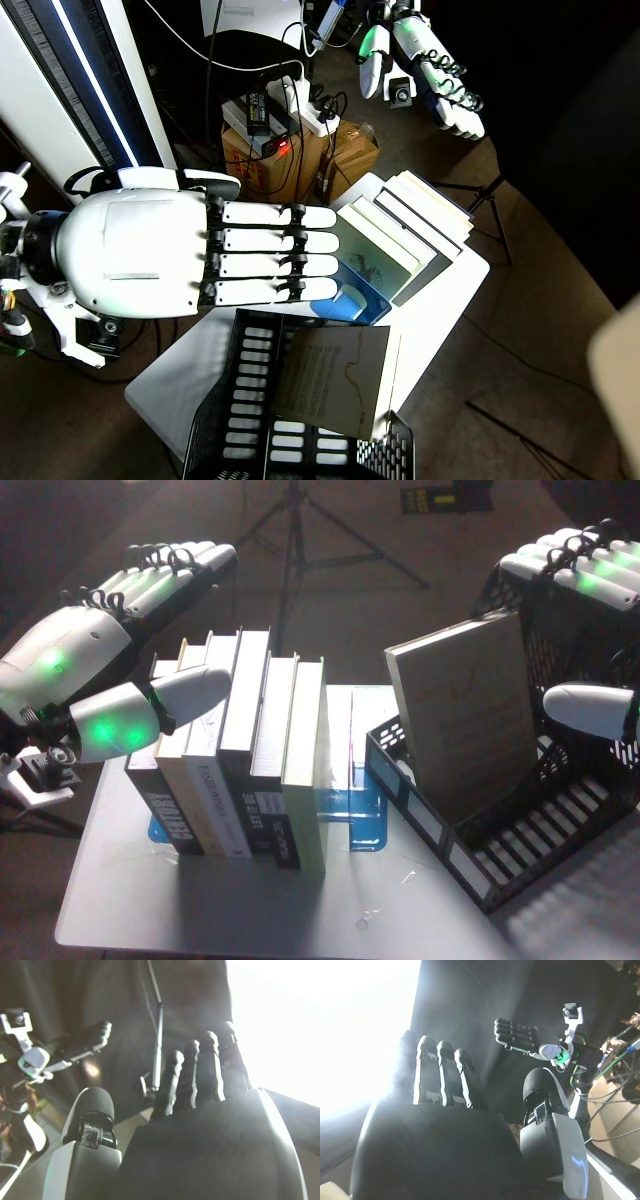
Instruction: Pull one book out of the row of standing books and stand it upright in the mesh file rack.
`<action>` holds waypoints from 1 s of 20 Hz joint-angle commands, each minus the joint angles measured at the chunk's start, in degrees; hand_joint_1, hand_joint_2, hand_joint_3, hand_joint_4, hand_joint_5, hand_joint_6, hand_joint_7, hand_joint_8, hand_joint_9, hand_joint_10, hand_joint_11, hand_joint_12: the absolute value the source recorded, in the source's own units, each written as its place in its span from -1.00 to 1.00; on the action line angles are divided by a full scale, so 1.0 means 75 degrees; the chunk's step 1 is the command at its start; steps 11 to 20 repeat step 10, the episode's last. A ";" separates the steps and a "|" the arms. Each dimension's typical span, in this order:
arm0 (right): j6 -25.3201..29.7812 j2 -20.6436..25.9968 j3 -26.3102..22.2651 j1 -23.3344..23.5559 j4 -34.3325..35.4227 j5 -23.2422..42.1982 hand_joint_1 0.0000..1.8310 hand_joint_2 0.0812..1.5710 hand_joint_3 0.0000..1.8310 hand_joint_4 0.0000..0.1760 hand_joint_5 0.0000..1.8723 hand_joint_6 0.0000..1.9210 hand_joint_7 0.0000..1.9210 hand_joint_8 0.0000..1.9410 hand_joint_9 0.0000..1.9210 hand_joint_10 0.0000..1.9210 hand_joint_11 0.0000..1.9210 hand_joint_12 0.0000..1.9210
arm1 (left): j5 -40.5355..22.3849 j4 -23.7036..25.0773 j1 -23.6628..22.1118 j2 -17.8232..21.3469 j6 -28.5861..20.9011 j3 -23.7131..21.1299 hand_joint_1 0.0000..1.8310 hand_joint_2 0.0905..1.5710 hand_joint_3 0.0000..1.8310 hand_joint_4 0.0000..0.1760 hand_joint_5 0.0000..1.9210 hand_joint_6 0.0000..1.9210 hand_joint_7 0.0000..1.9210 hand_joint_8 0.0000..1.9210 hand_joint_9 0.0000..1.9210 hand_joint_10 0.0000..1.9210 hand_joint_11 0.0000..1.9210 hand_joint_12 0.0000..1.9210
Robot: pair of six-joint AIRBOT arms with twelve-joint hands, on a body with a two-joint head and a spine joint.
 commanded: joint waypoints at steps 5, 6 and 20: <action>0.0023 0.0001 -0.0034 -0.0083 0.0304 0.1201 -0.83 0.64 -0.99 -1.00 -1.00 -1.00 -1.00 -1.00 -1.00 -1.00 -1.00 -1.00 | -0.1069 -0.0134 0.0008 0.0067 0.0025 0.0003 -0.98 0.73 -1.00 -0.44 -1.00 -1.00 -1.00 -1.00 -1.00 -1.00 -1.00 -1.00; 0.0023 -0.0013 -0.0024 -0.0084 0.0306 0.1201 -0.87 0.63 -0.99 -1.00 -1.00 -1.00 -1.00 -1.00 -1.00 -1.00 -1.00 -1.00 | -0.1063 -0.0134 0.0008 0.0067 0.0025 0.0003 -0.96 0.73 -1.00 -0.41 -1.00 -1.00 -1.00 -1.00 -1.00 -1.00 -1.00 -1.00; 0.0023 -0.0010 -0.0023 -0.0136 0.0323 0.1184 -0.82 0.60 -1.00 -1.00 -1.00 -1.00 -1.00 -1.00 -1.00 -1.00 -1.00 -1.00 | -0.0880 -0.0134 -0.0008 0.0067 0.0014 0.0024 -0.94 0.73 -1.00 -0.41 -1.00 -1.00 -1.00 -1.00 -1.00 -1.00 -1.00 -1.00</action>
